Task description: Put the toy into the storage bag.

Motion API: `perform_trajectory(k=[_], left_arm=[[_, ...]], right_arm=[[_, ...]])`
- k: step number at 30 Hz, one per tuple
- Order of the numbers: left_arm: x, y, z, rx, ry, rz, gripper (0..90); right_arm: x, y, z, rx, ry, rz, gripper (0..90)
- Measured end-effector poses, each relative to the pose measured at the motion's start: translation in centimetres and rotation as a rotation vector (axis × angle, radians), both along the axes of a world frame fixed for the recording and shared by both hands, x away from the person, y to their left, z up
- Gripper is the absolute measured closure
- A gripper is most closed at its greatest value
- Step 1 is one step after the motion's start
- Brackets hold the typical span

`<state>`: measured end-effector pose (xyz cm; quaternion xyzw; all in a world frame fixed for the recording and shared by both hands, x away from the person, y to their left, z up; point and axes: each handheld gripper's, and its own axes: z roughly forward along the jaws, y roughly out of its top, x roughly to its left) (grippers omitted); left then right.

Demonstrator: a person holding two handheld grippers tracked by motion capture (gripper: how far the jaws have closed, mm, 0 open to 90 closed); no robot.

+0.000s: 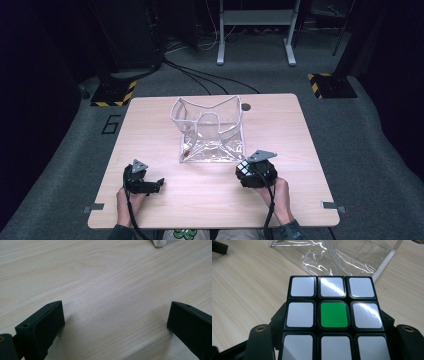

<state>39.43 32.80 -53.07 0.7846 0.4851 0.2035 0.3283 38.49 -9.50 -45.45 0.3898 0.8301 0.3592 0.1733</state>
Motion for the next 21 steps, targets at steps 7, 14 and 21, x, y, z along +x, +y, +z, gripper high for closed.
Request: perform_trajectory(k=[7, 14, 21], left_arm=[[0.0, 0.0, 0.0, 0.000, 0.000, 0.000, 1.2], [0.0, 0.0, 0.0, -0.002, 0.000, 0.001, 1.2], [0.0, 0.0, 0.0, -0.003, 0.001, -0.001, 1.3]], right_arm=[[0.4, 0.0, 1.0, -0.009, -0.014, 0.013, 33.2], [0.9, 0.3, 2.2, 0.006, -0.016, 0.022, 33.2], [1.4, 0.4, 3.3, 0.003, -0.029, 0.032, 33.2]])
